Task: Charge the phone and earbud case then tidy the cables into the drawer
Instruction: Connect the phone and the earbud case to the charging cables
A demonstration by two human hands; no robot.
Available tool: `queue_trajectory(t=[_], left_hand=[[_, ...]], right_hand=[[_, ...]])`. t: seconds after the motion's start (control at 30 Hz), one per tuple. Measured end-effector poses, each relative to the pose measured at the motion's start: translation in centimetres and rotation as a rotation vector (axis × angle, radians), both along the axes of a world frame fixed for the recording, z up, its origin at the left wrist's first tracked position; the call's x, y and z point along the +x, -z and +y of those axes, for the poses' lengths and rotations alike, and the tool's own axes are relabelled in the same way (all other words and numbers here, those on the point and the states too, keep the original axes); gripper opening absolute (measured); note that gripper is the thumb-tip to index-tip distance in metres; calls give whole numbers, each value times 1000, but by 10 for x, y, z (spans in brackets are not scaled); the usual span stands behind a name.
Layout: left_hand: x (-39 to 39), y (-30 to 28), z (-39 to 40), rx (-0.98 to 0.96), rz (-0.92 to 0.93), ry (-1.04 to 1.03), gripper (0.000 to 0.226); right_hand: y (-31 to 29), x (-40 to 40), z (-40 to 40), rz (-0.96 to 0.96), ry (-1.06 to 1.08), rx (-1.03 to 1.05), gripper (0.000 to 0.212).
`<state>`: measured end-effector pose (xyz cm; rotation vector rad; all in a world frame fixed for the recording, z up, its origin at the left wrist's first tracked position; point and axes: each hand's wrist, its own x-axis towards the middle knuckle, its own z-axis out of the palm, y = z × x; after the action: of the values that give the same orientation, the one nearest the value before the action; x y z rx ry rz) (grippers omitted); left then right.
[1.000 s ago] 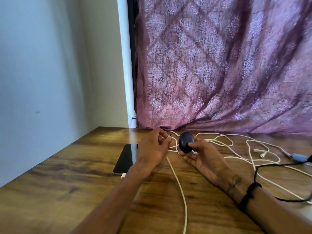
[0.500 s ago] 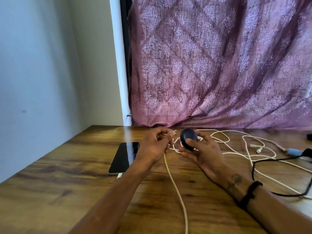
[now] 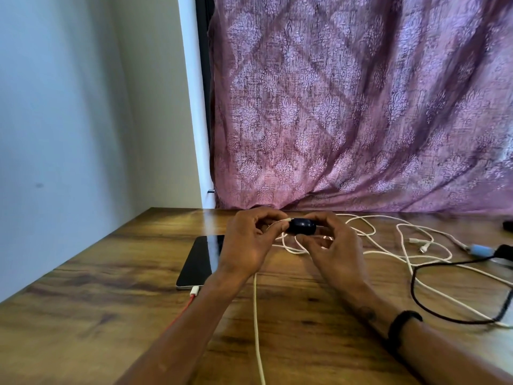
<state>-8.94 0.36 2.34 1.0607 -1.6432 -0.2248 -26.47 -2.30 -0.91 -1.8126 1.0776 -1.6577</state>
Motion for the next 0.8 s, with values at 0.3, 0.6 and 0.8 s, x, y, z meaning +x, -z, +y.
queue_trajectory(t=[0.3,0.6,0.8], left_hand=[[3,1,-3,-20,13,-56,20],[4,4,-5,101,94,-2,14],[-1,3,-3,80,20,62,14]], right_hand=[[5,0,-7,-120,-71,19,40],[3,-5,-10,-92,65,20,32],[2,-6,-5,82,108,-125,41]])
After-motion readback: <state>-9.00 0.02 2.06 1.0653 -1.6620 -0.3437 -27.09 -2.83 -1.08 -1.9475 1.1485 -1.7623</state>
